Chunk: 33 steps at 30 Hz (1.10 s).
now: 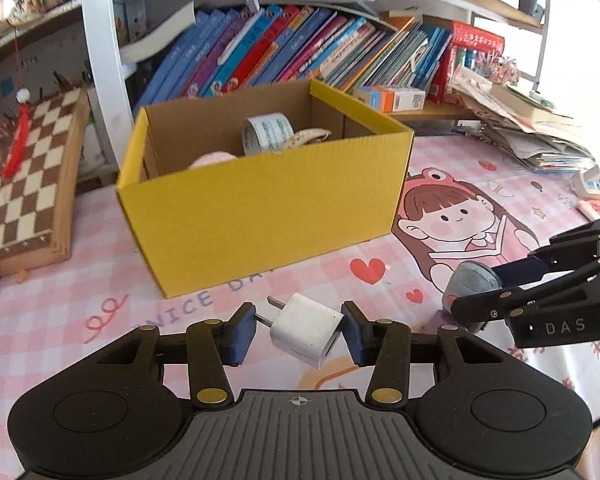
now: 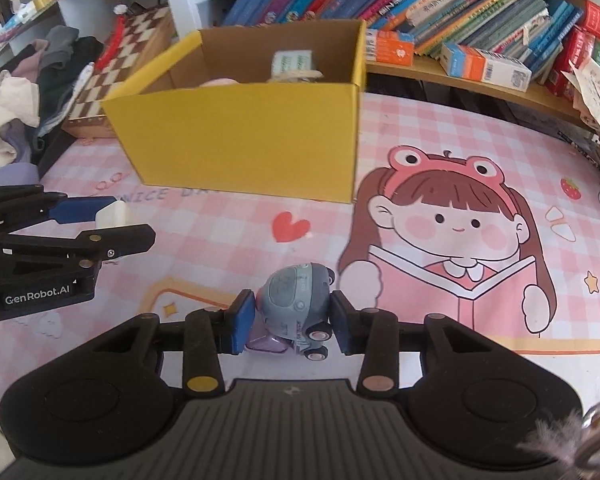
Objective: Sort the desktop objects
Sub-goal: 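Carry the charger cube with the left tool and the toy car with the right tool into the box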
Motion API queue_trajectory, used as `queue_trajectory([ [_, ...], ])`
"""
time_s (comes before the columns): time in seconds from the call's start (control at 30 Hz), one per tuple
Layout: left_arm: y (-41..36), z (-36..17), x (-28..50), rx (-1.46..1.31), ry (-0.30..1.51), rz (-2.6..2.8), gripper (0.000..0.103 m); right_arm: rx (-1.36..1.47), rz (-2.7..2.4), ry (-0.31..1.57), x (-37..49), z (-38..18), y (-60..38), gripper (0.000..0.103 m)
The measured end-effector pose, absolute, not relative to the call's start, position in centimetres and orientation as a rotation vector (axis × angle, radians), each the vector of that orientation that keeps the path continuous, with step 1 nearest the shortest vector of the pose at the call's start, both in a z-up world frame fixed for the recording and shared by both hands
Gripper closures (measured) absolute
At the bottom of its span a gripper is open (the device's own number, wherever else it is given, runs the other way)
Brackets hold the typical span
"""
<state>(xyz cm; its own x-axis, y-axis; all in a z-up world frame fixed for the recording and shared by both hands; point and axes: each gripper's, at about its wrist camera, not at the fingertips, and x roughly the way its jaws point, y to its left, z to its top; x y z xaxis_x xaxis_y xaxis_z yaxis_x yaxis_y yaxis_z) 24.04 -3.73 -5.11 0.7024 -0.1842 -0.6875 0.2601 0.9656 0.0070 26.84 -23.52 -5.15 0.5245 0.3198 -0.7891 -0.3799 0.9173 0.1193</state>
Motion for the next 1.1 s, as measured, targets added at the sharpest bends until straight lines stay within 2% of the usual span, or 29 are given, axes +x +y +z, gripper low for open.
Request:
queue_trajectory([
  [0.53,-2.3,1.2,24.2,0.193,0.619,-0.262,0.058,-0.143,0.483,0.791,27.7,1.1,-21.1,0.065],
  [0.87,-1.7,4.3,30.1,0.171,0.599,-0.212,0.058,-0.207,0.530,0.686,33.1,5.4,-19.5,0.065],
  [1.1,-2.2,3.7,35.6,0.196,0.625,-0.145,0.058,-0.274,0.548,0.678,38.4,5.0,-17.3,0.065],
])
